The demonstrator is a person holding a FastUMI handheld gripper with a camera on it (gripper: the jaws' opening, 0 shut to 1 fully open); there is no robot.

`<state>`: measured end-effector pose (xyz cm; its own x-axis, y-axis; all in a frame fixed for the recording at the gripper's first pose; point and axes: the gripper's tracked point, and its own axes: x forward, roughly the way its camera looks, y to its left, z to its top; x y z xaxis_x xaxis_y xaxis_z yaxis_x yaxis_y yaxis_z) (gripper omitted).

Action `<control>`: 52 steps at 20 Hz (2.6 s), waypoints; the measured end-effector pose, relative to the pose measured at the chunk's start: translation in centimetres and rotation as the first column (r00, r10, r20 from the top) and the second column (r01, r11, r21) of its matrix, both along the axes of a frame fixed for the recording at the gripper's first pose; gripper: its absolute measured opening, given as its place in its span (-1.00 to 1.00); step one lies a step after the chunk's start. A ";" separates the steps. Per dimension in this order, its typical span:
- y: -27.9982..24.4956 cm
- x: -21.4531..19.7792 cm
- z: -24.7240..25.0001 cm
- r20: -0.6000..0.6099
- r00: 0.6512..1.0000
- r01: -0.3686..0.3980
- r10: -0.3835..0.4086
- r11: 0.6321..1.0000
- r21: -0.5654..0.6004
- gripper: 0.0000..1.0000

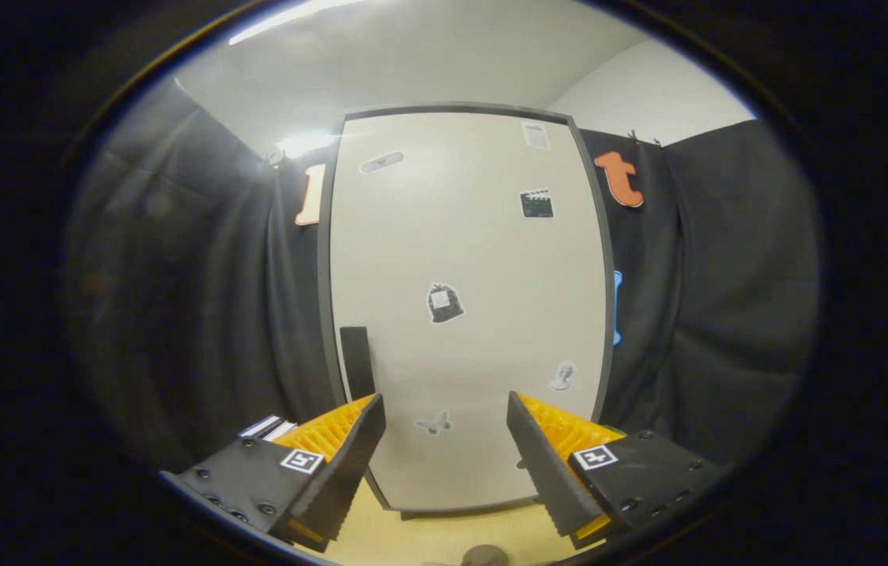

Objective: Open the shoe cabinet door, grab the shoes and put them into the shoe cabinet, then close the shoe cabinet door.

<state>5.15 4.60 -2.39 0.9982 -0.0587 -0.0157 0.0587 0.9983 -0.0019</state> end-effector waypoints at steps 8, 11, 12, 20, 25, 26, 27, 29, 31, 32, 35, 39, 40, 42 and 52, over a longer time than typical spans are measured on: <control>0.5 1.1 -0.1 -0.004 1.000 0.006 -0.006 1.000 0.006 0.97; 1.5 1.7 0.0 0.001 1.000 -0.009 0.009 1.000 0.006 0.97; 2.0 2.0 -0.1 0.002 1.000 -0.016 0.016 1.000 0.012 0.97; 7.0 6.8 -2.6 -0.030 0.998 -0.057 0.059 0.997 0.045 0.97; 8.4 10.0 -4.0 -0.039 0.998 -0.051 0.053 0.997 0.059 0.97; 8.5 10.5 -4.3 -0.041 0.998 -0.045 0.048 0.997 0.058 0.96; 8.6 11.0 -4.4 -0.042 0.998 -0.038 0.041 0.997 0.059 0.96; 8.7 11.7 -4.6 -0.040 0.998 -0.036 0.039 0.997 0.066 0.96; 8.8 12.2 -4.6 -0.033 0.999 -0.026 0.028 0.997 0.066 0.96; 8.8 12.3 -4.5 -0.032 0.999 -0.021 0.023 0.998 0.062 0.96; 8.8 12.6 -4.4 -0.029 0.999 -0.012 0.014 0.998 0.058 0.64; 9.2 12.4 -4.2 -0.026 1.000 -0.011 0.012 0.999 0.043 0.20; 9.3 12.5 -4.3 -0.025 1.000 -0.007 0.008 0.999 0.036 0.09; 9.4 12.5 -4.3 -0.026 1.000 -0.010 0.011 0.999 0.032 -0.08; 9.3 12.5 -4.3 -0.027 0.999 0.017 -0.017 1.000 0.006 -0.66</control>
<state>17.64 13.86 -6.72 0.9962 -0.0753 -0.0429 0.0755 0.9971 0.0026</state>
